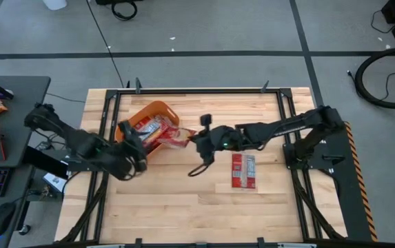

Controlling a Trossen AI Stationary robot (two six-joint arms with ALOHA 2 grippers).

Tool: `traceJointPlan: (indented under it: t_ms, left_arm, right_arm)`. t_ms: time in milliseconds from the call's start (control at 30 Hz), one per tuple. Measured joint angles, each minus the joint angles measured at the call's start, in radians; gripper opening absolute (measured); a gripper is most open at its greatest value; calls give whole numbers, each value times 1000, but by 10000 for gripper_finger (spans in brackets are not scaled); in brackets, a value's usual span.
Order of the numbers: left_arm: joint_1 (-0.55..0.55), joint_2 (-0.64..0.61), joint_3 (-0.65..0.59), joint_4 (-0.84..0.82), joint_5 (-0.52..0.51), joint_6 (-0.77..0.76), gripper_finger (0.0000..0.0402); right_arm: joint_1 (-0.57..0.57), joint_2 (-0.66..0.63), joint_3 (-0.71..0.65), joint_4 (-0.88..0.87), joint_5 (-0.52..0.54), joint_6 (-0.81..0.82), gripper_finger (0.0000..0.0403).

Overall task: Sort popcorn bags into baskets
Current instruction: Put the red popcorn bag into the orange bin

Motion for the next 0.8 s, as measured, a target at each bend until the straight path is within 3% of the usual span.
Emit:
traceJointPlan:
  t_ms: [333, 600, 800]
  left_arm:
    - [1, -199, 0, 64, 5, 1, 208]
    - [2, -241, 0, 152, 5, 1, 208]
    - [2, -231, 0, 156, 6, -3, 208]
  right_arm:
    - [-90, 277, 251, 101, -16, -184, 1]
    - [-196, 509, 418, 241, -74, -253, 13]
    - [-247, 640, 540, 101, -116, -212, 54]
